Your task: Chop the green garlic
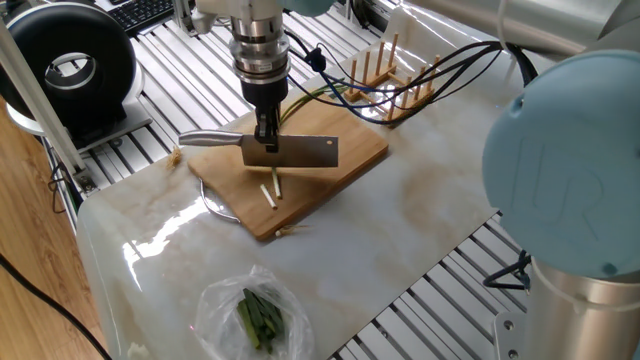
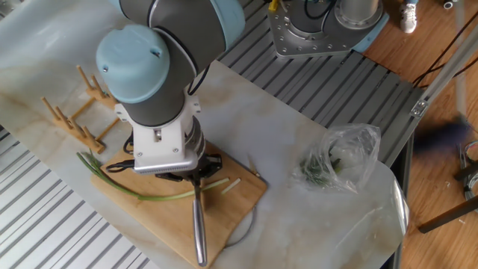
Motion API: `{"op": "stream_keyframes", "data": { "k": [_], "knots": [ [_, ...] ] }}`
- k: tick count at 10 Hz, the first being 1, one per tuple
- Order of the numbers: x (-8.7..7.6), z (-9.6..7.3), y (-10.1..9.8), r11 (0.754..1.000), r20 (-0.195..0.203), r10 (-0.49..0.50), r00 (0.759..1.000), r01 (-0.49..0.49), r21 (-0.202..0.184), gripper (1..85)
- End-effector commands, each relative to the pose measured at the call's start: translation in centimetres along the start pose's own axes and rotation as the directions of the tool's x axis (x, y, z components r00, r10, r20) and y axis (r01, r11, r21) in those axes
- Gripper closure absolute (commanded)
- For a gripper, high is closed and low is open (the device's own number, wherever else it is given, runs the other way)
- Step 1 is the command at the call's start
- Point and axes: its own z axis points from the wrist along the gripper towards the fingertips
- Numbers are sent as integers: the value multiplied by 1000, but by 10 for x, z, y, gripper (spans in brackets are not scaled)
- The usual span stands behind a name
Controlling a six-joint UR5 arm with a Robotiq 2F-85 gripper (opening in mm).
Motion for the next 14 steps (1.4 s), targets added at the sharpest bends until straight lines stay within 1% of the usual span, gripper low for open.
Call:
{"op": "stream_keyframes", "data": {
  "k": [1, 5, 9, 12, 14],
  "knots": [
    [2, -2, 12, 1000, 4, 5, 1000, -5, -14, 843],
    [1, -4, 17, 1000, 9, 9, 1000, -8, -17, 843],
    [-3, 2, 20, 1000, 15, 15, 1000, -15, -1, 843],
    [-5, 5, 26, 1000, 19, 21, 1000, -21, -4, 843],
    [-6, 5, 26, 1000, 23, 21, 1000, -21, -1, 843]
  ]
}}
